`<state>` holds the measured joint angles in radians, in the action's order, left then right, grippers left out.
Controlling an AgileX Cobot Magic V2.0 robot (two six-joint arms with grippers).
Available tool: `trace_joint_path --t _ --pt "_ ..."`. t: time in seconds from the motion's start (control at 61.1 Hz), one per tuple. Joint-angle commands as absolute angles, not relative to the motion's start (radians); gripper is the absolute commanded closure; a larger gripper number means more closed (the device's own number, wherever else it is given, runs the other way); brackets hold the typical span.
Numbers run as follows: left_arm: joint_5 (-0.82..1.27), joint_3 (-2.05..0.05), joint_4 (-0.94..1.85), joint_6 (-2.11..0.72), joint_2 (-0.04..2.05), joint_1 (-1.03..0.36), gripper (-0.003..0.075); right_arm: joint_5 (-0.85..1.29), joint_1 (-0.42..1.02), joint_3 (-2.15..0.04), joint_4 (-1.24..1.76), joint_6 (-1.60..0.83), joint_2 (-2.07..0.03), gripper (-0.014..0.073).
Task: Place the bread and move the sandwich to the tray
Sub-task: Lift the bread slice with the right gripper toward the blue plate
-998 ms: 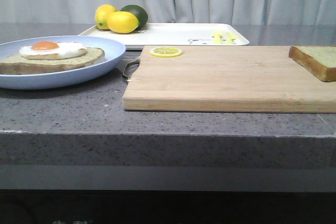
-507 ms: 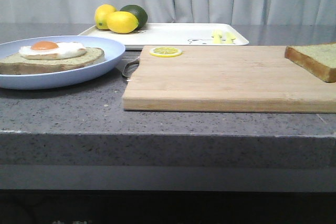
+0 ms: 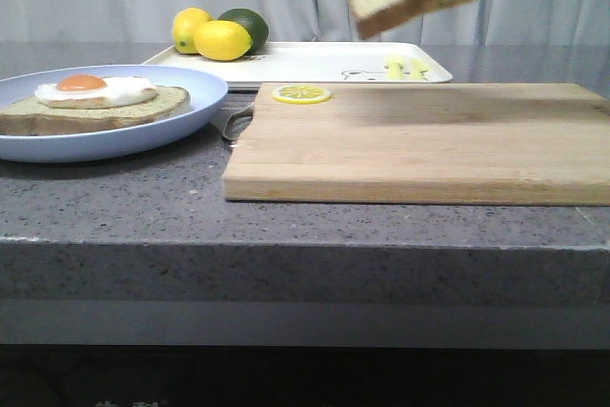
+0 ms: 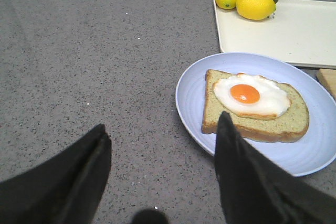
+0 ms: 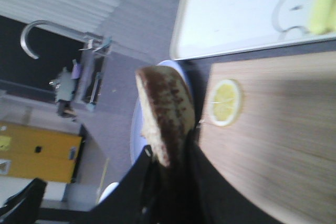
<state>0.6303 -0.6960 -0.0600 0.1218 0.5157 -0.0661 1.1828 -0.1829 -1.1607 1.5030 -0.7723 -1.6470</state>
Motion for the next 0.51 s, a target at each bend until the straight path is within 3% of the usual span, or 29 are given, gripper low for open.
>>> trace_joint_path --t 0.0,0.491 --pt "0.548 -0.722 -0.059 0.124 0.527 -0.067 0.0290 1.200 -0.093 -1.187 1.664 -0.786 -1.599 0.0479" --pt "0.548 -0.722 -0.059 0.124 0.527 -0.067 0.0290 0.566 0.489 -1.276 1.868 -0.785 -1.673 0.0479"
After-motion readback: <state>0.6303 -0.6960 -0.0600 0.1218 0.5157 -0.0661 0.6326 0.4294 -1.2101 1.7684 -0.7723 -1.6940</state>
